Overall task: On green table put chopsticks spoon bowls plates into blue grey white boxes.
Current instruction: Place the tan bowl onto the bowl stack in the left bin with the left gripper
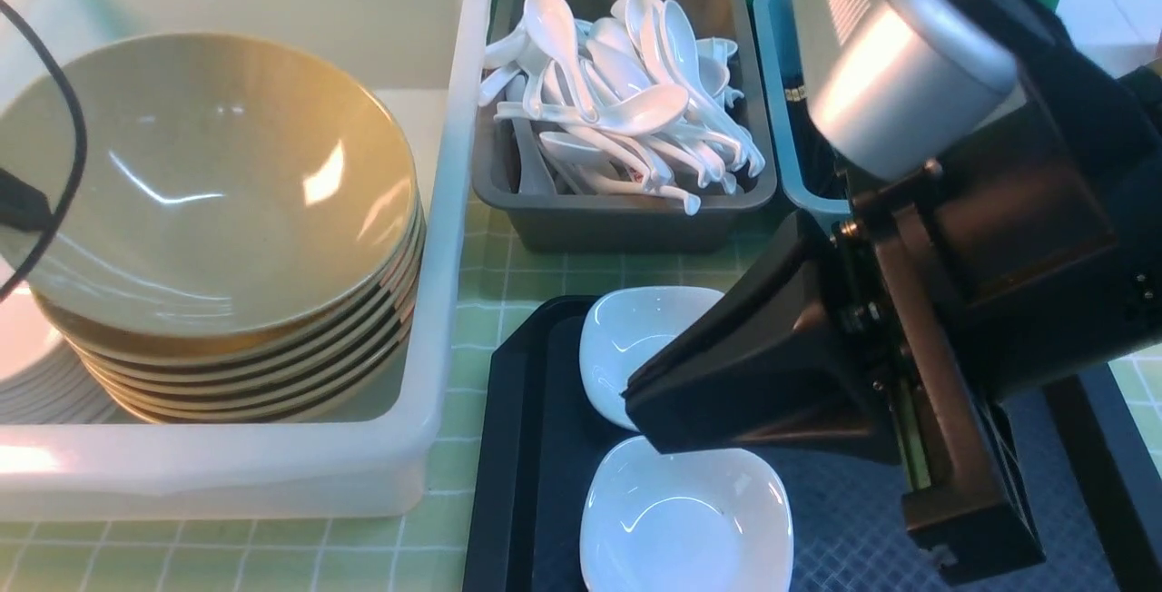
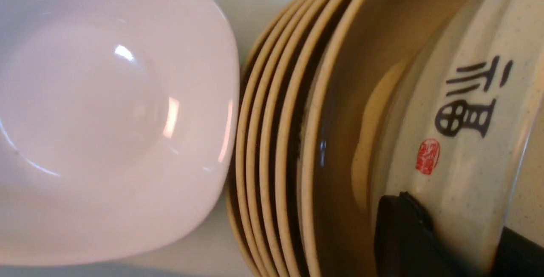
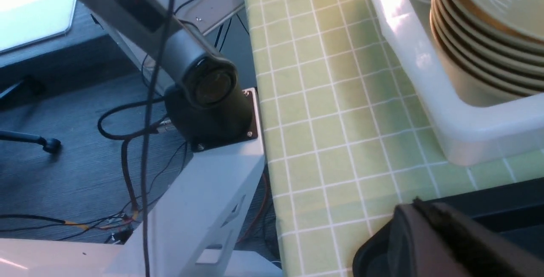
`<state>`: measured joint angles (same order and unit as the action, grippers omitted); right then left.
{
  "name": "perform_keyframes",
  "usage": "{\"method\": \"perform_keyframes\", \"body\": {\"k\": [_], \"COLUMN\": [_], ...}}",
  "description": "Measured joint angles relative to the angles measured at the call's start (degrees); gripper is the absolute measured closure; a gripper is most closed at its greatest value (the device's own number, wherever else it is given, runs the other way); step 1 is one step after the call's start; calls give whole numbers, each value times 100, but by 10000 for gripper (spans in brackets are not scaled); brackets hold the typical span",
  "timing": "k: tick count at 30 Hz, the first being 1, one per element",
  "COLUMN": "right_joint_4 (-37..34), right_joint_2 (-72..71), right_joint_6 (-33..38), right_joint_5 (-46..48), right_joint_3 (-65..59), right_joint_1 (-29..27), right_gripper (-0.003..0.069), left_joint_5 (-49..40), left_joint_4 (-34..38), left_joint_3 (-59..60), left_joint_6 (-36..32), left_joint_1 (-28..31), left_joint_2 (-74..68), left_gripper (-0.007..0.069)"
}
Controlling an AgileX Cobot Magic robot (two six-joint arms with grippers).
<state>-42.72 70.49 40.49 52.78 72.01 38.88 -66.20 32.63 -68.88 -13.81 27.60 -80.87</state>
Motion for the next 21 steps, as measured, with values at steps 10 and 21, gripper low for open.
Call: {"method": "perform_keyframes", "body": {"k": [10, 21], "right_joint_4": [0, 1529], "right_joint_2": [0, 0], "right_joint_6": [0, -1652], "right_joint_5": [6, -126], "right_joint_3": [0, -18], "right_joint_1": [0, 0], "right_gripper": [602, 584], "left_joint_5": [-19, 109], "left_joint_4": [-141, -212], "left_joint_3": [14, -21], "left_joint_6": [595, 697], "left_joint_1": [0, 0], "left_joint_2": [-134, -64], "left_gripper": [546, 153]}}
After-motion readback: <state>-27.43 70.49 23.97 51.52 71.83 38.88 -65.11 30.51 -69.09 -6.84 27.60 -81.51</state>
